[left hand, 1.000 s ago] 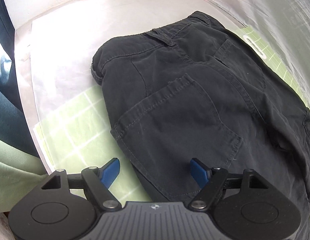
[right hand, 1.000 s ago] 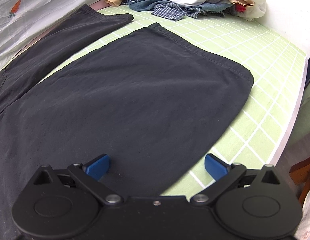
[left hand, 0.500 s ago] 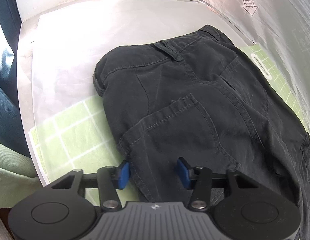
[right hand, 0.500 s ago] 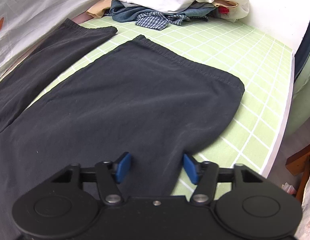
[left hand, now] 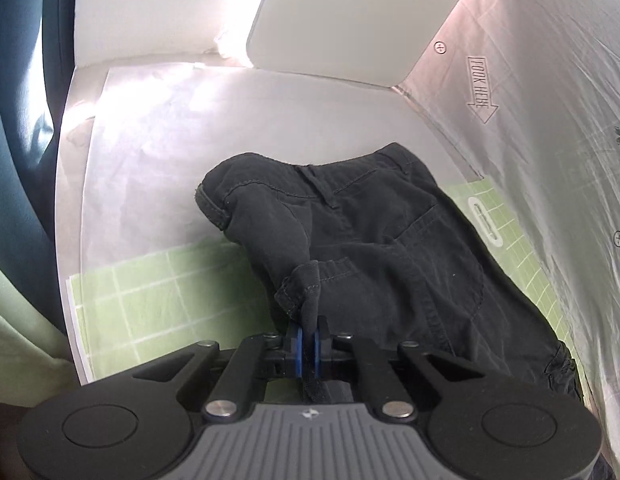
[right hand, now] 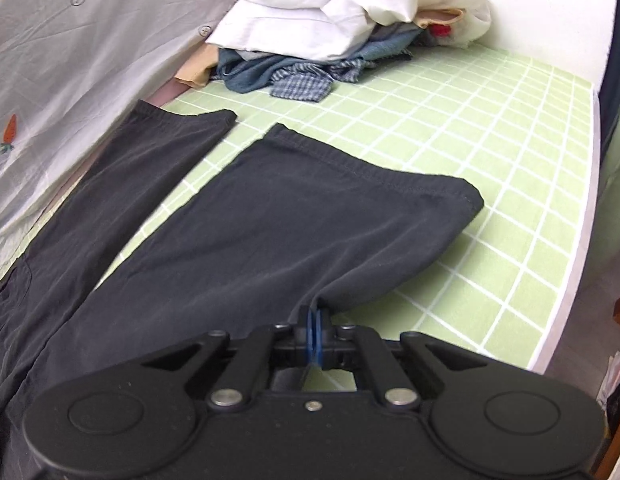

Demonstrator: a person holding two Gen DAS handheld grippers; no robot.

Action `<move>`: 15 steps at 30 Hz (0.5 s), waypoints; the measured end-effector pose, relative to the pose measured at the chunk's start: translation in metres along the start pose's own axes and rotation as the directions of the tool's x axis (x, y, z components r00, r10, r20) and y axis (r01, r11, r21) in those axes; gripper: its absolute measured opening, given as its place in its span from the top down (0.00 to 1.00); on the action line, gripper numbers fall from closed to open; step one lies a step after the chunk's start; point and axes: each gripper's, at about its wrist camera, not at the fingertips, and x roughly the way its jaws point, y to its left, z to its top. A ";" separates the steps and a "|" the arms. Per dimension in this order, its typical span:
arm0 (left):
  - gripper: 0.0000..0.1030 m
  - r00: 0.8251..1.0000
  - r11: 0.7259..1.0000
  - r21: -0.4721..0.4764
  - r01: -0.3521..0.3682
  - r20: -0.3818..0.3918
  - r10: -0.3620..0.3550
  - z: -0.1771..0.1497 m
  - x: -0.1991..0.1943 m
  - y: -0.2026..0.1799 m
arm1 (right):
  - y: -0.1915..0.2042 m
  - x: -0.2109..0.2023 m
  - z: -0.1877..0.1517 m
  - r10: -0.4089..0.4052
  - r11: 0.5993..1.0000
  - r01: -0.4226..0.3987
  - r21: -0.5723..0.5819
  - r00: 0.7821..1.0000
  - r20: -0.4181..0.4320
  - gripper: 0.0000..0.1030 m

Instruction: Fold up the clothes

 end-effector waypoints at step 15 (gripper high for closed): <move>0.96 0.981 0.993 0.027 0.114 0.155 -0.117 0.030 -0.030 -0.076 | 0.064 -0.012 0.082 0.216 0.970 -0.189 -0.150 0.959 0.184 0.98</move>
